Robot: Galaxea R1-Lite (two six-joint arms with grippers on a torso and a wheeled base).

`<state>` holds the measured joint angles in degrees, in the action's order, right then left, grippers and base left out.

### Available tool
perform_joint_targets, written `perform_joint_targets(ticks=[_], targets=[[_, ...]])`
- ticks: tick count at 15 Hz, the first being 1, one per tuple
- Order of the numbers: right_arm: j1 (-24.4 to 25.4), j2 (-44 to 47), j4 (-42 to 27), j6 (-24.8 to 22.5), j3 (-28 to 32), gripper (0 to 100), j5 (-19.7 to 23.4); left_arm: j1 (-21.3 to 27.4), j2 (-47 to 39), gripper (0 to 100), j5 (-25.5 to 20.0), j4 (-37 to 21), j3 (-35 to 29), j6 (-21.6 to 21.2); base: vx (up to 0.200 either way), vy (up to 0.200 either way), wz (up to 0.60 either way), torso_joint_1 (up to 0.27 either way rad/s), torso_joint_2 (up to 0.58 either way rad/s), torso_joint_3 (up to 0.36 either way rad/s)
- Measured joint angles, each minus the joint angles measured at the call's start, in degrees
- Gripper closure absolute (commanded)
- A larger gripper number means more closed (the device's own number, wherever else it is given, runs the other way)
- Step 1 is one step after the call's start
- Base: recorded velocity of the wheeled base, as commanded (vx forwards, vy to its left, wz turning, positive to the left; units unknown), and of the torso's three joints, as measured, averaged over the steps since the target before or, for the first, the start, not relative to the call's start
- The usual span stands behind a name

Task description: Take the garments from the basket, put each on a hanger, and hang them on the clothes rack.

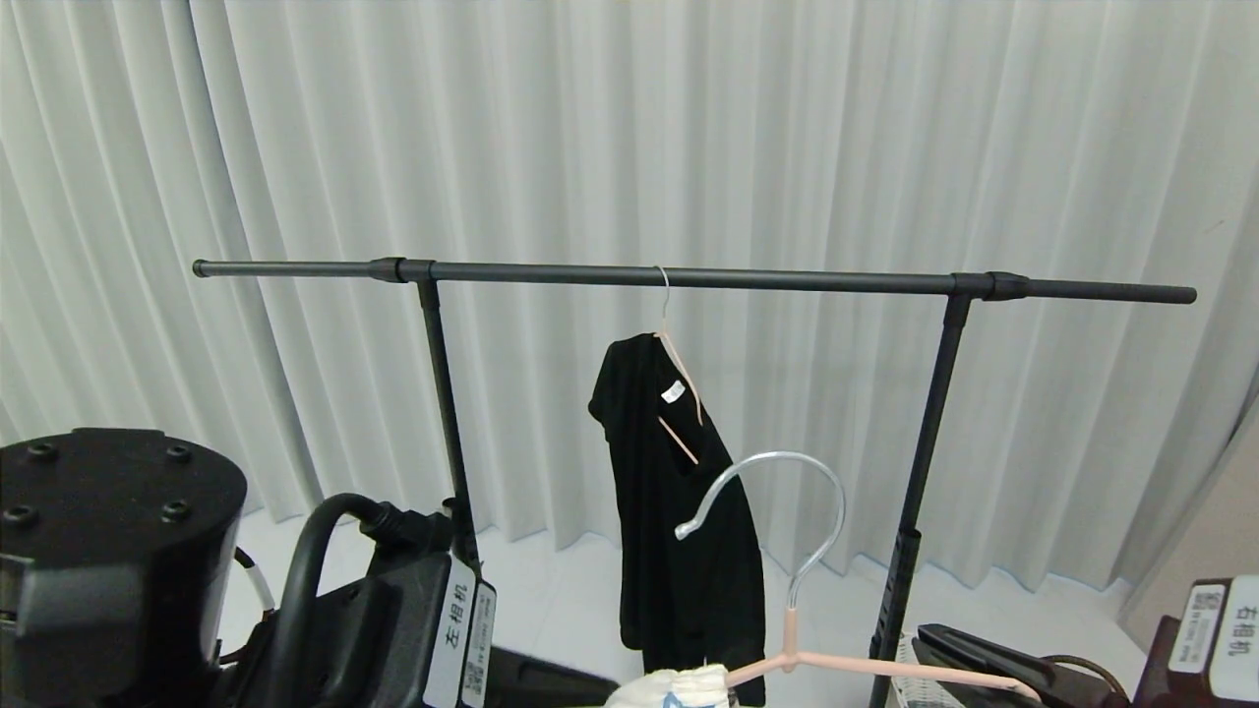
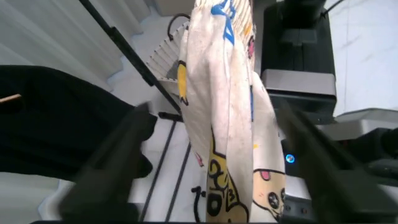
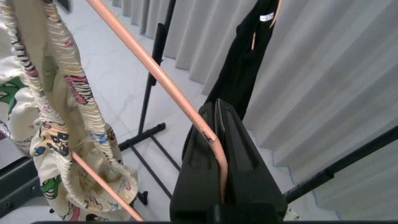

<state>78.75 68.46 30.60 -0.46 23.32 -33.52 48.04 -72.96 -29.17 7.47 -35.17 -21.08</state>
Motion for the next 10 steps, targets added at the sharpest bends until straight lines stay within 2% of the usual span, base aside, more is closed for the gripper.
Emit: perform_joint_targets(ticks=[4,5,8,10], targets=[[0.27,0.00,1.07,-0.66,0.27,100,-0.27,0.41,-0.35,100,0.16,0.11,1.55,0.01,0.000,0.000,0.00,0.000,0.00,0.000],[0.24,0.00,1.19,-0.68,0.27,0,-0.38,0.41,-0.39,100,0.51,0.16,1.66,0.06,0.000,0.000,0.00,0.000,0.00,0.000],[0.22,-0.07,1.39,-0.73,0.05,0,-0.93,0.33,-0.77,100,4.52,0.00,1.79,0.37,0.000,0.000,0.00,0.000,0.00,0.000],[0.05,-0.13,1.19,-0.73,-0.17,0,-1.32,0.29,-0.93,100,11.87,0.10,2.05,0.78,0.000,0.000,0.00,0.000,0.00,0.000]])
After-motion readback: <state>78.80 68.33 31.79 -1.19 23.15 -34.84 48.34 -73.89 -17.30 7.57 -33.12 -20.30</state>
